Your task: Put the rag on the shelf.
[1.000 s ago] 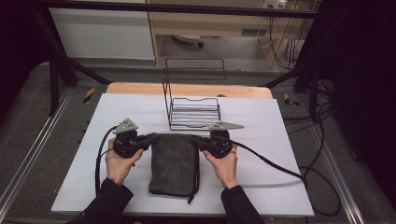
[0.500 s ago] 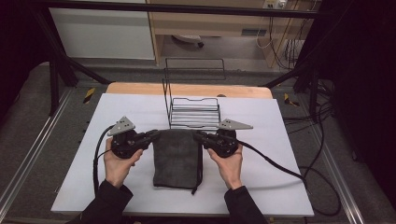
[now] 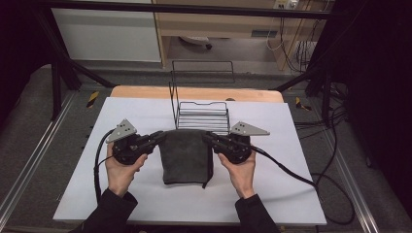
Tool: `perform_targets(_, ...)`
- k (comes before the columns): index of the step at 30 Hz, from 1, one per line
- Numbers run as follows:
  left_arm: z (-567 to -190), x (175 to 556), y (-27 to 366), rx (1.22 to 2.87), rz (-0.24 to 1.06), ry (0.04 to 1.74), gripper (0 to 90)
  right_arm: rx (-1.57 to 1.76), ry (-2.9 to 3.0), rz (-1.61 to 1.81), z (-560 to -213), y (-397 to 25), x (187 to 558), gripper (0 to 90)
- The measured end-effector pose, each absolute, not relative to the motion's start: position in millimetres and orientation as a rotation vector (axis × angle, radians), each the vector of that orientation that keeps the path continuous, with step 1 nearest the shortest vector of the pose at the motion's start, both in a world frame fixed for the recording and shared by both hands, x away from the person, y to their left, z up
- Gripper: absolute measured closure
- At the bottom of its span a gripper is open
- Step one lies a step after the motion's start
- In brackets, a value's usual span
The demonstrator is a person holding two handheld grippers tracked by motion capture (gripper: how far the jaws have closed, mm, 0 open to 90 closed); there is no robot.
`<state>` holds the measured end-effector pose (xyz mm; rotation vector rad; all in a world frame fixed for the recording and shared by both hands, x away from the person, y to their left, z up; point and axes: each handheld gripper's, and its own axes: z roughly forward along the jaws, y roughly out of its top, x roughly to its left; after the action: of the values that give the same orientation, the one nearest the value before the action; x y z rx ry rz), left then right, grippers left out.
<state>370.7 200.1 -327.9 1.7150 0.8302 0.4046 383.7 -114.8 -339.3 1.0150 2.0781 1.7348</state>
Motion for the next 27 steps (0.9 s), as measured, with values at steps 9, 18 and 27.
perform_targets(9,-312.2,370.8,196.2,1.664,0.431,0.791,81.0,0.962,2.008,1.761,-320.2,-119.1,379.2,80.1)
perform_targets(18,-297.6,376.6,188.5,1.615,0.438,0.767,81.0,0.933,1.939,1.785,-303.9,-126.3,375.7,80.3)
perform_targets(27,-278.5,382.6,180.8,1.566,0.460,0.738,81.1,0.902,1.869,1.791,-286.1,-131.2,374.2,80.4)
